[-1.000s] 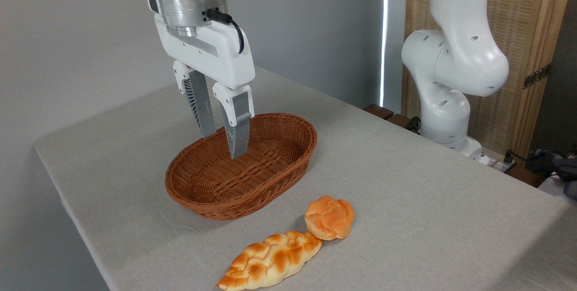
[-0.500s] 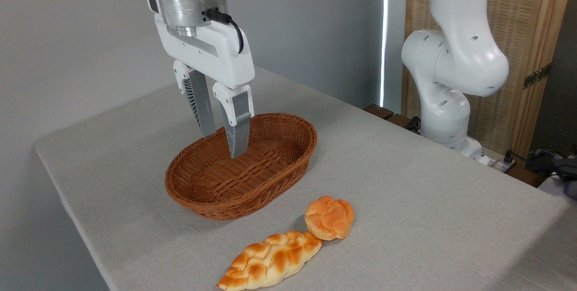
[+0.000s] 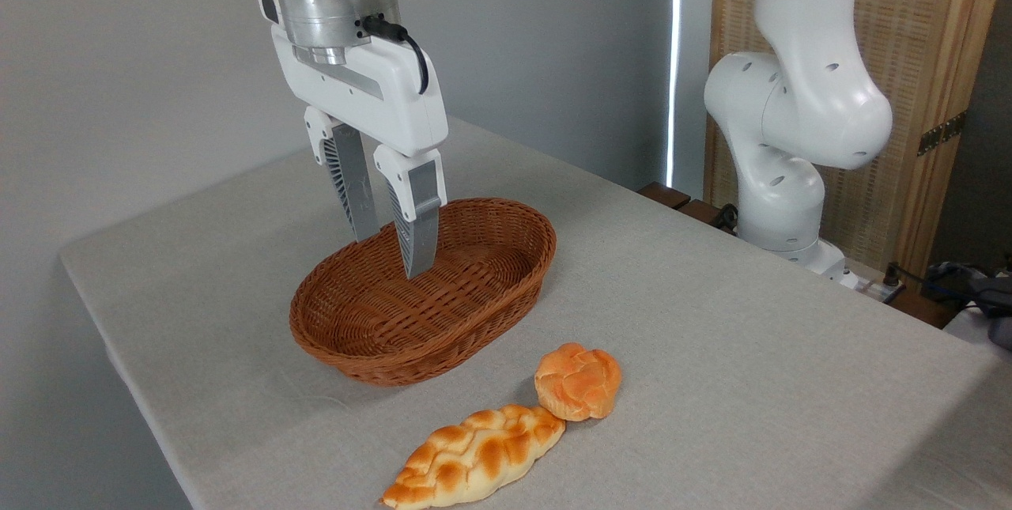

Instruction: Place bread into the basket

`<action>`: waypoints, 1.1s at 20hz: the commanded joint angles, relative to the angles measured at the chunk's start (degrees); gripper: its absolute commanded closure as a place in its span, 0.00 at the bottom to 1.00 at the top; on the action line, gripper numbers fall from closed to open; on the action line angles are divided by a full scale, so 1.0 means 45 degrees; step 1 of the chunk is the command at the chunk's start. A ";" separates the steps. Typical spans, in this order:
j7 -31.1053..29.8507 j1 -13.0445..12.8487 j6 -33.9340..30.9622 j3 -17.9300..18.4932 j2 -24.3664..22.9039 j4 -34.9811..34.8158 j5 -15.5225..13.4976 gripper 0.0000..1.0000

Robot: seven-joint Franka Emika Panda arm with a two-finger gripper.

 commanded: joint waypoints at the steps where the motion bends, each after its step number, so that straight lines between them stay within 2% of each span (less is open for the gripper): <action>1: -0.0153 -0.0046 -0.0202 0.0119 -0.0238 0.0041 -0.0158 0.00; 13: -0.0094 0.0012 -0.0397 0.0334 -0.0532 -0.0155 -0.0002 0.00; 22: -0.0036 0.0012 0.0069 0.0372 -0.1429 -0.1696 0.0076 0.00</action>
